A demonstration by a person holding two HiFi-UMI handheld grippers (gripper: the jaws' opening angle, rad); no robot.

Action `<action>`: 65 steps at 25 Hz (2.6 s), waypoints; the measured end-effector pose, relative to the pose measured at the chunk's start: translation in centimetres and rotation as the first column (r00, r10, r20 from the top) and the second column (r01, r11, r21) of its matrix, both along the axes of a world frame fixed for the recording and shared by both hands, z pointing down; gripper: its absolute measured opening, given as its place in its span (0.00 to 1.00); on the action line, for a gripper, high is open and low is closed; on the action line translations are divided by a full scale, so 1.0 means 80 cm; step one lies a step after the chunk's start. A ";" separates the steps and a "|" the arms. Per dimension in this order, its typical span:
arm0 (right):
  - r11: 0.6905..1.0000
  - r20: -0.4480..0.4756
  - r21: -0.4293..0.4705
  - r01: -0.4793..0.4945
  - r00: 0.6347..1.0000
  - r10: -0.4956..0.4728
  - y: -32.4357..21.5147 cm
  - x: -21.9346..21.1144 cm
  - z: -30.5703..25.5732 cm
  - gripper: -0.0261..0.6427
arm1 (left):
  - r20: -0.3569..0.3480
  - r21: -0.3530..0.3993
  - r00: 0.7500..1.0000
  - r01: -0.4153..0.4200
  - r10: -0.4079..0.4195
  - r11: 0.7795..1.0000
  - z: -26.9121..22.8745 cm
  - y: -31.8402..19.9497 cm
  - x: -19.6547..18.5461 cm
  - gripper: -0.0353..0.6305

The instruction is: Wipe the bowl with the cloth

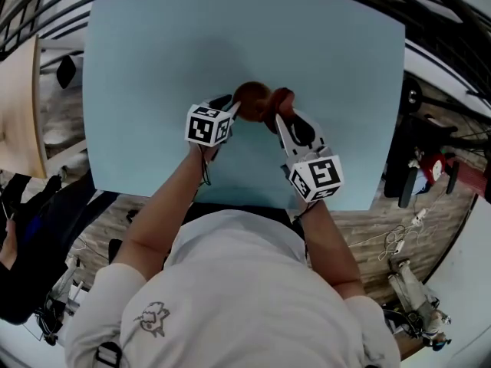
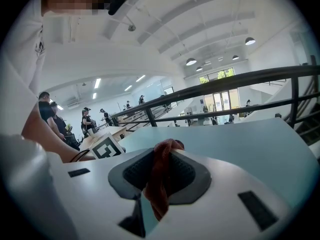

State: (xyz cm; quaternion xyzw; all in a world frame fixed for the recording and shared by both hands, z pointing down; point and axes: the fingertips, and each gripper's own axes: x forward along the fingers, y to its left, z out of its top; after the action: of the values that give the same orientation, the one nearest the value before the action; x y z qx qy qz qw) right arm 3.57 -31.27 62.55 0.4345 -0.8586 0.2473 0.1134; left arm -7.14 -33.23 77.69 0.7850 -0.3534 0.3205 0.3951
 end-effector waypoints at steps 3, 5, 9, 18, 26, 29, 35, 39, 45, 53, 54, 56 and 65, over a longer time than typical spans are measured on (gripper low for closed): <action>1.000 -0.002 -0.003 -0.001 1.000 0.001 0.004 0.001 0.001 0.17 | 0.022 0.007 1.000 0.002 -0.002 1.000 0.003 -0.002 0.000 0.16; 1.000 -0.005 -0.005 -0.004 1.000 0.004 0.006 0.002 0.002 0.17 | 0.037 0.013 0.999 0.004 -0.004 1.000 0.004 -0.003 0.001 0.11; 1.000 -0.004 -0.002 -0.007 1.000 0.007 0.005 0.004 0.001 0.17 | 0.044 0.024 0.999 0.009 -0.010 1.000 0.001 -0.007 0.005 0.09; 0.998 -0.029 0.058 0.021 0.999 -0.020 0.016 0.003 -0.033 0.17 | 0.027 0.093 0.999 0.019 -0.022 0.995 -0.062 0.004 0.031 0.09; 0.988 -0.060 0.154 0.027 0.998 -0.018 0.045 0.013 -0.098 0.17 | -0.015 0.169 1.000 0.008 -0.006 0.986 -0.151 0.037 0.064 0.09; 0.982 -0.077 0.189 0.030 0.997 -0.015 0.059 0.020 -0.119 0.17 | -0.038 0.214 0.999 0.013 -0.005 0.977 -0.184 0.047 0.075 0.09; 0.973 -0.203 0.218 0.078 0.979 -0.033 0.103 0.029 -0.139 0.17 | -0.061 0.320 0.998 0.008 0.012 0.948 -0.252 0.083 0.103 0.09; 0.972 -0.288 0.214 0.094 0.957 -0.030 0.129 0.035 -0.146 0.17 | -0.068 0.378 0.998 0.009 0.018 0.926 -0.291 0.110 0.115 0.09; 0.975 -0.426 0.189 0.114 0.904 -0.023 0.151 0.055 -0.142 0.17 | -0.076 0.429 0.996 -0.002 0.038 0.904 -0.328 0.148 0.142 0.09; 0.963 -0.591 0.117 0.241 0.797 -0.128 0.169 0.055 -0.125 0.17 | -0.055 0.479 0.994 -0.053 0.090 0.876 -0.350 0.184 0.173 0.09; 0.958 -0.589 0.107 0.266 0.793 -0.155 0.170 0.050 -0.123 0.17 | -0.055 0.483 0.994 -0.057 0.095 0.874 -0.352 0.186 0.175 0.09; 0.943 -0.581 0.089 0.320 0.786 -0.212 0.173 0.040 -0.120 0.17 | -0.054 0.492 0.994 -0.060 0.099 0.868 -0.355 0.185 0.176 0.09; 0.857 -0.624 -0.045 0.514 0.655 -0.426 0.201 0.010 -0.102 0.17 | -0.058 0.485 0.998 -0.001 0.033 0.874 -0.350 0.161 0.143 0.09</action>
State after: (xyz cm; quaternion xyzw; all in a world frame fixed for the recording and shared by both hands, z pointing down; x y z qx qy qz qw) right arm 4.33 -15.21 54.38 0.2598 -0.8714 -0.0044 0.4162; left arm 4.27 -20.32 49.71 0.8719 -0.4028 0.1998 0.1943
